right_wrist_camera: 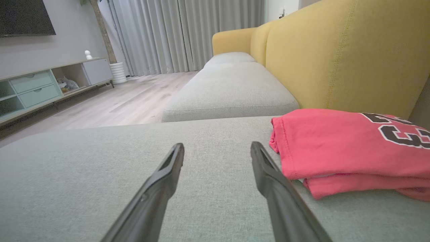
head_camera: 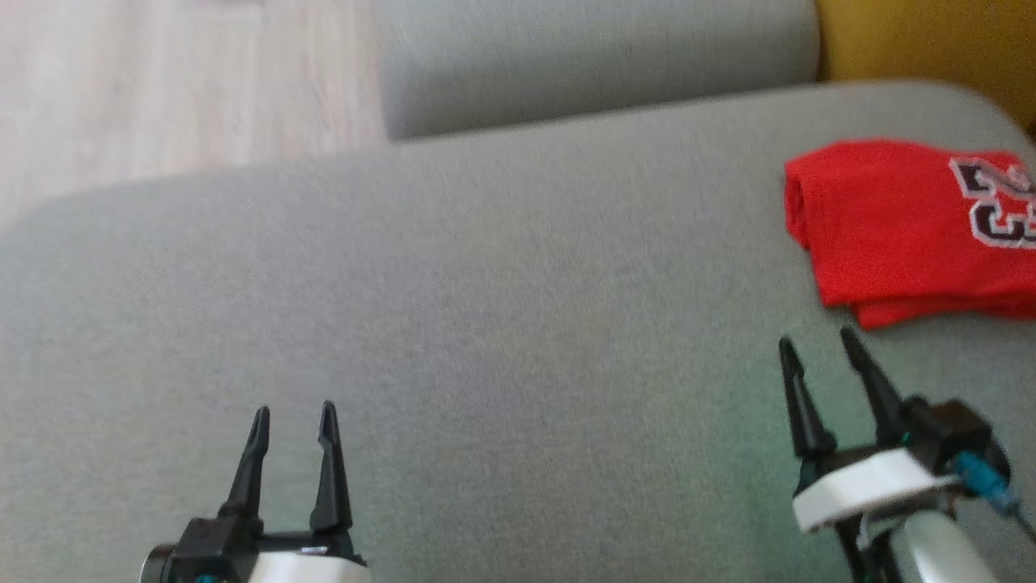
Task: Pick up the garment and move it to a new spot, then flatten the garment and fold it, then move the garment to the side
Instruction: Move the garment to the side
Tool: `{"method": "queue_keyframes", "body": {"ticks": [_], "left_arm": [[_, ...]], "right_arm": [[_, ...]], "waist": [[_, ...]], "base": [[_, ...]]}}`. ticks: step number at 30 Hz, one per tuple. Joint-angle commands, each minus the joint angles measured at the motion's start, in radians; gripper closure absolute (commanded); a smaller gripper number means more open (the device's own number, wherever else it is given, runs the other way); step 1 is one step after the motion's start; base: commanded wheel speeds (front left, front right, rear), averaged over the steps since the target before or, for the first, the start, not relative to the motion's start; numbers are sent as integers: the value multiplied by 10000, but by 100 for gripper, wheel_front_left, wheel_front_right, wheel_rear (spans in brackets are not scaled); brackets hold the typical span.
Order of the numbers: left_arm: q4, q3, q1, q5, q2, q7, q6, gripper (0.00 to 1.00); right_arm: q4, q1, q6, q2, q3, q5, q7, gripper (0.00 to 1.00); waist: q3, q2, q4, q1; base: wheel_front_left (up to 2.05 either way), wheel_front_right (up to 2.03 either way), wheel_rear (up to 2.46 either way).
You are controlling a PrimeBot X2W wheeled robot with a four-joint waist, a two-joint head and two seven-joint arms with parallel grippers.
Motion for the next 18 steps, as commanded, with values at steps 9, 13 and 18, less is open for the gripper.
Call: {"method": "queue_keyframes", "body": {"ticks": [9,13,18], "left_arm": [[46,896,73,262,-17,-53,-379,0],[175,1011,140,278,-17,-53,-432,0],[278,991,120,347,-17,-53,-467,0]], "right_arm": [[-187,481,67,662,14,-578,-134,0],[-123,526,67,747,64,-734,-134,0],[-63,545,67,805,53,-815,-135,0]], "waist": [[-1259,-1,484,5],[-1330,-1,537,5],[-1369,-1,612,5]], "base": [[0,0,0],[0,0,0],[0,0,0]]}}
